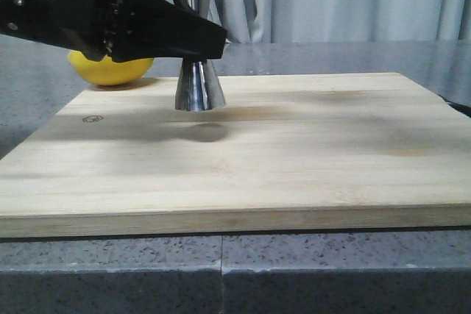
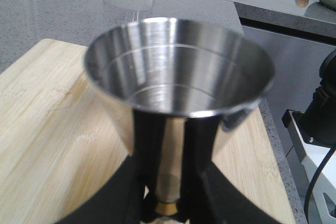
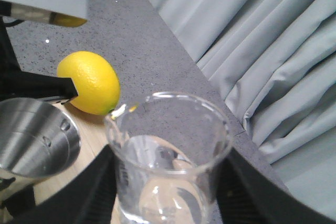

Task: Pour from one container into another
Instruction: 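Position the beaker spout above the jigger's upper cup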

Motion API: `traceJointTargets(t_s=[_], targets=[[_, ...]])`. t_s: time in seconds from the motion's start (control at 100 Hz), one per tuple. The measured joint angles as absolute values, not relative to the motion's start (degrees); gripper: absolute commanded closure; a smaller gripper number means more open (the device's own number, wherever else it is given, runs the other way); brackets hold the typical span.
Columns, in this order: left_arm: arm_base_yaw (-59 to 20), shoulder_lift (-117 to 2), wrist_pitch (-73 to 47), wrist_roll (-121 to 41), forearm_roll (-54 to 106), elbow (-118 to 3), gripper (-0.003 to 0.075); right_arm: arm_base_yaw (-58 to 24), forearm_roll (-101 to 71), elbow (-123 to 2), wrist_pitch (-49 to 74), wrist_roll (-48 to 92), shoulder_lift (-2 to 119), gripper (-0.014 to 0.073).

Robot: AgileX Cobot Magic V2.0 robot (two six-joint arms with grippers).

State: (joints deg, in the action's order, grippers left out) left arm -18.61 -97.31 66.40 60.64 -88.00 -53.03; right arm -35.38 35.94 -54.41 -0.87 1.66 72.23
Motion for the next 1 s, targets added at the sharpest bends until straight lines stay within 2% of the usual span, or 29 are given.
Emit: traceJointTargets(t_s=[1.0], targets=[[-18.61, -97.31, 66.66, 60.99, -89.47, -53.03, 0.0722, -38.67, 45.60, -54.41, 1.35, 1.66, 72.23, 0.0452]])
